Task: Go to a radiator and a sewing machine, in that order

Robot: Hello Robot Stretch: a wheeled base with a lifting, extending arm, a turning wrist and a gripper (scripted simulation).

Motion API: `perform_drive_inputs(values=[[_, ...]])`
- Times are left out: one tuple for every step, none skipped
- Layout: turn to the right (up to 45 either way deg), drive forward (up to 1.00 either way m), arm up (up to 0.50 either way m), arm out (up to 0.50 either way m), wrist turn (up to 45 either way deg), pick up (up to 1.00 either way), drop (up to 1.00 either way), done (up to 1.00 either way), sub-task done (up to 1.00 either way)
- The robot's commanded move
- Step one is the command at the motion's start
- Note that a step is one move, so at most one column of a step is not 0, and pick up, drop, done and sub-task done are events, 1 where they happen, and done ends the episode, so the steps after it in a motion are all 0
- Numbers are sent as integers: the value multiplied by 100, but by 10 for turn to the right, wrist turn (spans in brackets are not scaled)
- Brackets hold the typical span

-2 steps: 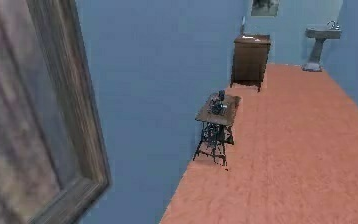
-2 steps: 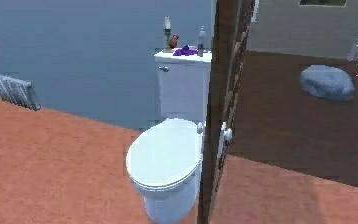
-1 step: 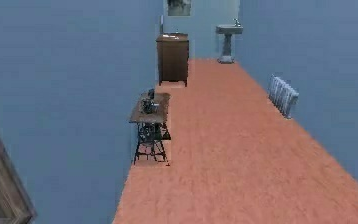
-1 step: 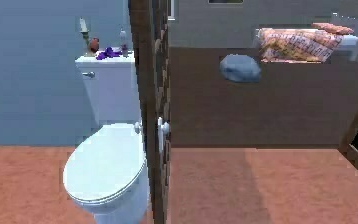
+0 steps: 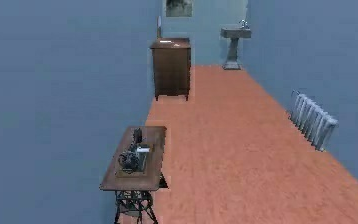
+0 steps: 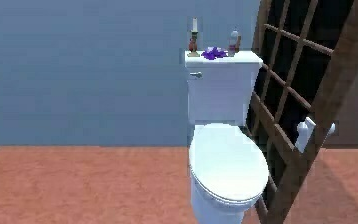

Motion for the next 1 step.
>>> perform_drive_inputs(values=[[240,0,0,0,0,0,0,0,0]])
